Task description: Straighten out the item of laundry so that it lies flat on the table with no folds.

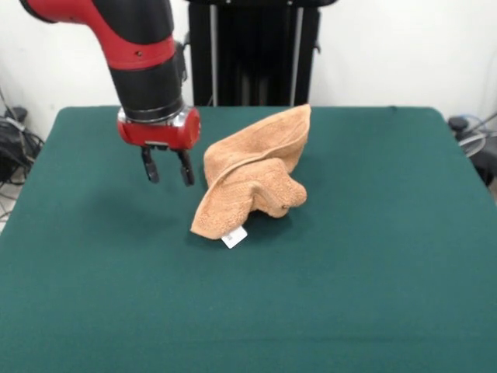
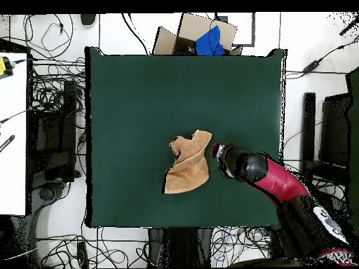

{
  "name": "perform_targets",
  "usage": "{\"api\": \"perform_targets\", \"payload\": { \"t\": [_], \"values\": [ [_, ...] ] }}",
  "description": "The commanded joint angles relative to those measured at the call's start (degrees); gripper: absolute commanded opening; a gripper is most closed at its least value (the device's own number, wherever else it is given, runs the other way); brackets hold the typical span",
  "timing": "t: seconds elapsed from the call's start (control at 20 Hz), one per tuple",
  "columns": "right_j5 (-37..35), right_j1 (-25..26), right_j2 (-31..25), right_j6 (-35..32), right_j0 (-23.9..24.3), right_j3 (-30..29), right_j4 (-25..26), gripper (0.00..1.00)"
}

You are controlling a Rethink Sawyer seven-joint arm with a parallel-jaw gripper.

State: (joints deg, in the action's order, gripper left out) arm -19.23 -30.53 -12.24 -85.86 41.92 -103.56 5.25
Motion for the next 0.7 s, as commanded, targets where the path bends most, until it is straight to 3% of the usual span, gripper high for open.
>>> {"api": "perform_targets", "payload": {
  "t": [0.05,0.7],
  "values": [
    [2.5,6.37,-8.93,-6.58,0.98,-2.85,-1.49,1.0],
    [3.98,10.74,-12.52,-5.03,3.89,-2.15,1.11,1.0]
  ]
}}
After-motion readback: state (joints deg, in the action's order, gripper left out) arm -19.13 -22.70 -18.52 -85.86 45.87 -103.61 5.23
